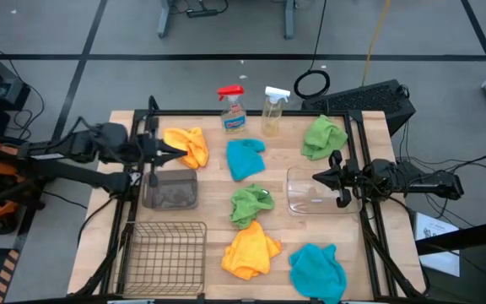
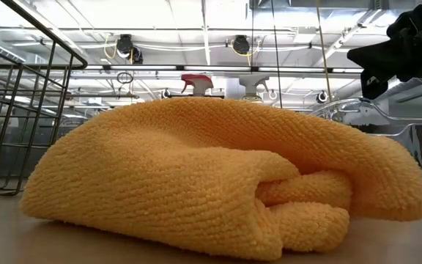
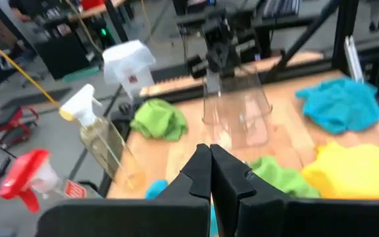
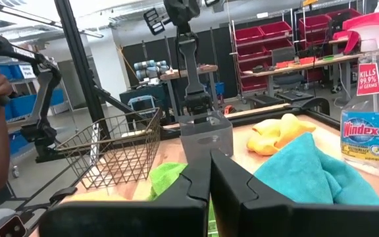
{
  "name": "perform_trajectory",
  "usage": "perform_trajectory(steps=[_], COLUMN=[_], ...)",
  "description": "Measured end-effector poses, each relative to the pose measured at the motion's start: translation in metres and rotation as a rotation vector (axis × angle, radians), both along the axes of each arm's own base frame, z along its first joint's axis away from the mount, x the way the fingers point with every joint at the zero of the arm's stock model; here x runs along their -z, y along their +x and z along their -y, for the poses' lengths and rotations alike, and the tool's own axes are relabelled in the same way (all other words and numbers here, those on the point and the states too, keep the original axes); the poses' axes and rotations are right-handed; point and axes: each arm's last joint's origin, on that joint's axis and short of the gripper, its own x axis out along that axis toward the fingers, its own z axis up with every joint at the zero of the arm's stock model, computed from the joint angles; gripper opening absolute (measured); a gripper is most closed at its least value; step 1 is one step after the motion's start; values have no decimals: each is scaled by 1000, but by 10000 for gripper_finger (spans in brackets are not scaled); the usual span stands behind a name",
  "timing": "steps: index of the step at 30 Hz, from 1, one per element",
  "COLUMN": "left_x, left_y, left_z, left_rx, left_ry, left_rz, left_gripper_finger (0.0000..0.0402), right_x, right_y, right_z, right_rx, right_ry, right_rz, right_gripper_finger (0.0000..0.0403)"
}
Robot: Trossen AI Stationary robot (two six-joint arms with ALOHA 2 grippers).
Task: Sort microfiber towel by color & place in baskets
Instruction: Put the top orange microfiber towel into the transparent bin
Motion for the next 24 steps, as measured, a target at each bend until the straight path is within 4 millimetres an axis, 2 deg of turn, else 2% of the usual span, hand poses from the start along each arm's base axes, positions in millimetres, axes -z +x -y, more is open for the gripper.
perform_trajectory(steps=[9,16,24], left_x=[6,4,3], left_y=[13,16,17], left_z=[0,0,0], left_rx=[-21,-22,-42], left_ry=[-55,-62,-70], left_rz=[-36,-12,2], left_gripper_finger=[13,15,16], right_x=[-3,-30,-78], right_y=[-1,-5,-7], right_z=[-2,-2,0], right_rx=[-76,-79,-5], right_ry=[-9,35,59], right_rz=[5,20,-113], right_gripper_finger=[0,0,0])
